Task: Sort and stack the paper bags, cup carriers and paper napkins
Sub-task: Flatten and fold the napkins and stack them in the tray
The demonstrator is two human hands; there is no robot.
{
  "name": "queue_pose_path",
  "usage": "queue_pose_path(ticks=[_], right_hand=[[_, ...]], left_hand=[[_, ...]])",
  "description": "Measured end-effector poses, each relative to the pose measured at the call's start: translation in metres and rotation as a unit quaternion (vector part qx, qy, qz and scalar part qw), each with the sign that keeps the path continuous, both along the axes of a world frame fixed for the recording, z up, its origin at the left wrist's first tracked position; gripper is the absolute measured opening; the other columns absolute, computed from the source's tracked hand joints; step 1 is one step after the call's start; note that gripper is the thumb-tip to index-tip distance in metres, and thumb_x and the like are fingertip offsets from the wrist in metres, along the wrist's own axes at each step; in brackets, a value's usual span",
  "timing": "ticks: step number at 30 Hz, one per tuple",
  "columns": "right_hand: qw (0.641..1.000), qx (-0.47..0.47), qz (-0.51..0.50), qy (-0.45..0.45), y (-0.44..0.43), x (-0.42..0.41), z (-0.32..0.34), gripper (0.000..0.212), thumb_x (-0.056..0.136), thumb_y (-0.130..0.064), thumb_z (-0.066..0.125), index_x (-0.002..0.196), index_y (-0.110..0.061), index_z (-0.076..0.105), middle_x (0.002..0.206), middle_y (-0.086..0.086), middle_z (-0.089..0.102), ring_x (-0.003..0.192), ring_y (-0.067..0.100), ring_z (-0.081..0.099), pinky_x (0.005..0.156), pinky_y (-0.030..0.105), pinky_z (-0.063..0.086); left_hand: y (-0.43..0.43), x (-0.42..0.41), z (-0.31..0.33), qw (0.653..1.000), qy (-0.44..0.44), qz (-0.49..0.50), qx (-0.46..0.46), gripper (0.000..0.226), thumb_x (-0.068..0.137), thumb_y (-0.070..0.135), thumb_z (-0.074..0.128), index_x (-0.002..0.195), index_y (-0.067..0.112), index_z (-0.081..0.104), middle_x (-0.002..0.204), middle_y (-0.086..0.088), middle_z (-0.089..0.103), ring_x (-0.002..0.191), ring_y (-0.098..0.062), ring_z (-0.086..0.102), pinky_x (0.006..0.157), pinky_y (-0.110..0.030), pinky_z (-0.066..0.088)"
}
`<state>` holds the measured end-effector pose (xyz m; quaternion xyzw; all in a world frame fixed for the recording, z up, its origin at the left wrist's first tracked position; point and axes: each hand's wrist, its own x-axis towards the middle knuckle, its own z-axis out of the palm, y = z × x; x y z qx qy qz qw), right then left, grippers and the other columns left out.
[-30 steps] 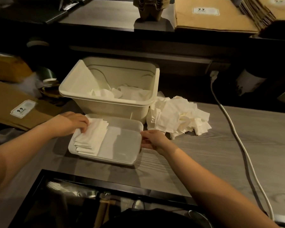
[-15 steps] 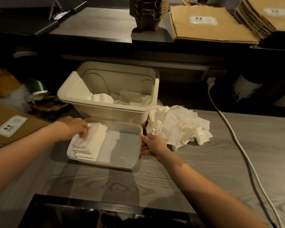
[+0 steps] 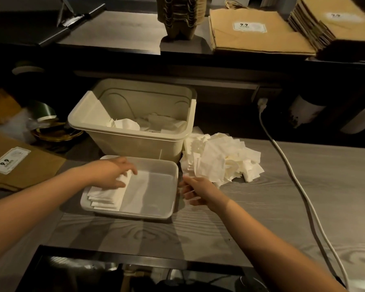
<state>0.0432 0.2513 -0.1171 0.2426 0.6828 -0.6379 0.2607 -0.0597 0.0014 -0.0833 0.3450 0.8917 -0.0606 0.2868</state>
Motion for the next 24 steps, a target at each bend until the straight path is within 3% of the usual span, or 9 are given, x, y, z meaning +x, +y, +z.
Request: queue_pose_path(ticks=[3, 6, 11, 18, 24], right_hand=[[0.998, 0.037, 0.046, 0.024, 0.016, 0.012, 0.004, 0.023, 0.096, -0.029, 0.048, 0.085, -0.016, 0.063, 0.074, -0.003, 0.058, 0.056, 0.006, 0.049, 0.044, 0.015, 0.034], [0.992, 0.075, 0.064, 0.074, 0.031, 0.024, 0.008, 0.017, 0.095, -0.023, 0.051, 0.084, -0.017, 0.063, 0.070, -0.005, 0.056, 0.055, 0.006, 0.047, 0.045, 0.016, 0.033], [0.974, 0.089, -0.010, 0.210, 0.053, 0.035, 0.014, 0.009, 0.091, -0.016, 0.058, 0.084, -0.017, 0.062, 0.064, -0.003, 0.056, 0.051, 0.003, 0.046, 0.049, 0.012, 0.037], [0.915, 0.181, -0.003, 0.362, 0.082, 0.005, 0.028, 0.010, 0.091, -0.018, 0.058, 0.086, -0.026, 0.059, 0.063, -0.006, 0.056, 0.056, 0.002, 0.050, 0.056, 0.010, 0.040], [0.877, 0.201, -0.018, 0.437, 0.110, -0.012, 0.016, 0.010, 0.089, -0.017, 0.062, 0.085, -0.026, 0.060, 0.059, -0.007, 0.048, 0.056, 0.001, 0.046, 0.055, 0.012, 0.037]], left_hand=[[0.024, 0.008, 0.018, 0.997, 0.021, 0.017, 0.070, 0.040, 0.091, 0.035, 0.057, 0.128, 0.037, 0.043, 0.124, 0.010, 0.043, 0.099, -0.002, 0.056, 0.081, -0.022, 0.048], [0.054, 0.022, 0.029, 0.985, 0.017, 0.030, 0.171, 0.037, 0.090, 0.034, 0.058, 0.125, 0.038, 0.047, 0.113, 0.016, 0.045, 0.090, 0.003, 0.056, 0.078, -0.019, 0.046], [0.101, 0.046, 0.030, 0.943, 0.069, 0.048, 0.323, 0.028, 0.086, 0.032, 0.063, 0.110, 0.044, 0.054, 0.097, 0.022, 0.050, 0.077, 0.002, 0.056, 0.074, -0.024, 0.048], [0.161, 0.053, 0.018, 0.911, 0.139, 0.041, 0.386, 0.022, 0.088, 0.024, 0.061, 0.110, 0.027, 0.062, 0.092, 0.019, 0.049, 0.077, -0.003, 0.051, 0.067, -0.026, 0.045], [0.188, 0.053, -0.001, 0.886, 0.134, 0.083, 0.437, 0.011, 0.089, 0.023, 0.059, 0.096, 0.031, 0.063, 0.089, 0.014, 0.058, 0.074, -0.007, 0.055, 0.066, -0.030, 0.049]])
